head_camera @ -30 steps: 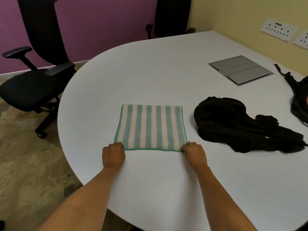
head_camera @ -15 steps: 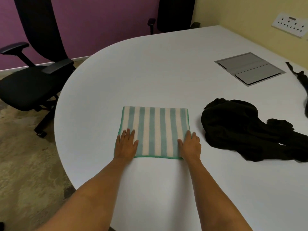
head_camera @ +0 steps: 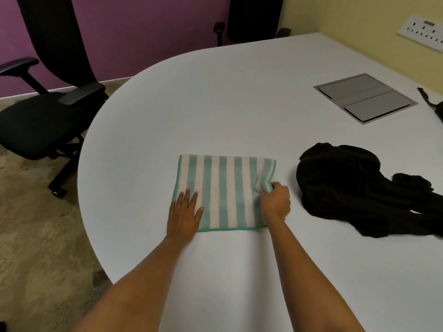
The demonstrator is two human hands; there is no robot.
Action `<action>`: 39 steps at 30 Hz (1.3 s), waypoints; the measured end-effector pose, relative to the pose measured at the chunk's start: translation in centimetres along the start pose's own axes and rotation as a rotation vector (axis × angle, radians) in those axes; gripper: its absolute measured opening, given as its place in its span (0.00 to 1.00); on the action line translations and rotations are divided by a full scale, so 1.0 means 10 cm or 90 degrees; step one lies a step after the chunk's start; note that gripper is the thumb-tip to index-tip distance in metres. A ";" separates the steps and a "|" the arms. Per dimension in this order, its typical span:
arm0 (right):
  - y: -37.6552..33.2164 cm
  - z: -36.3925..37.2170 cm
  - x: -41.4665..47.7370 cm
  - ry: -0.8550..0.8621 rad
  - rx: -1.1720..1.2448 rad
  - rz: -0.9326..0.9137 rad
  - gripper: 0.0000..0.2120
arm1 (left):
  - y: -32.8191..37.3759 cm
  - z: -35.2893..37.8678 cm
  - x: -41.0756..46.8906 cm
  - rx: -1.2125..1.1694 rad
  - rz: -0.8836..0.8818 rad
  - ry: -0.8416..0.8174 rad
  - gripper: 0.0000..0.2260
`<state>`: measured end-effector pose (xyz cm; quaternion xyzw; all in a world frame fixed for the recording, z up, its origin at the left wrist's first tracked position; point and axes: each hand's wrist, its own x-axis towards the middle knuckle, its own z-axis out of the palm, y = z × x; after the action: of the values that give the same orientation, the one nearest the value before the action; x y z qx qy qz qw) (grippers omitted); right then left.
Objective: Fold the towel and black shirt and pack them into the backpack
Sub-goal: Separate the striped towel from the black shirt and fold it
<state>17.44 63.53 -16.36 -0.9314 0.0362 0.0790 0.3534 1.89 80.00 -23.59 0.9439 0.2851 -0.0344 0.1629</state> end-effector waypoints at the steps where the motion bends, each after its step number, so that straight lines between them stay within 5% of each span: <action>1: -0.15 0.01 -0.06 0.008 -0.018 -0.034 0.14 | 0.01 -0.03 0.02 -0.009 -0.007 0.000 0.35; 7: -0.87 0.19 -0.60 -0.062 -0.082 -0.265 0.16 | 0.11 -0.36 0.15 -0.262 -0.056 0.231 0.20; 10: -0.98 0.46 -0.84 -0.174 -0.058 -0.343 0.17 | 0.10 -0.70 0.45 -0.682 -0.248 0.160 0.19; 12: -0.96 0.66 -0.93 -0.284 -0.020 -0.362 0.18 | 0.02 -0.85 0.68 -0.810 -0.344 0.061 0.24; 17: -0.77 0.88 -0.85 -0.441 0.041 -0.359 0.19 | -0.11 -0.84 0.84 -0.577 -0.261 -0.013 0.18; 26: -0.57 0.88 -0.45 -0.159 -0.090 -0.459 0.21 | -0.25 -0.81 0.94 -0.568 -0.023 0.096 0.24; 32: -0.28 1.12 -0.46 -0.213 -0.274 -0.430 0.38 | -0.36 -0.66 1.04 -0.433 -0.098 -0.008 0.30; 36: -0.23 1.16 -0.43 -0.197 -0.247 -0.420 0.36 | -0.26 -0.56 0.88 -0.216 -0.011 0.114 0.26; 39: -0.20 1.16 -0.42 -0.200 -0.240 -0.427 0.32 | -0.23 -0.41 0.68 -0.108 0.085 0.102 0.26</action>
<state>12.15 72.79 -22.88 -0.9167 -0.3386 0.1063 0.1836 6.21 86.74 -21.47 0.9433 0.2358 0.0759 0.2209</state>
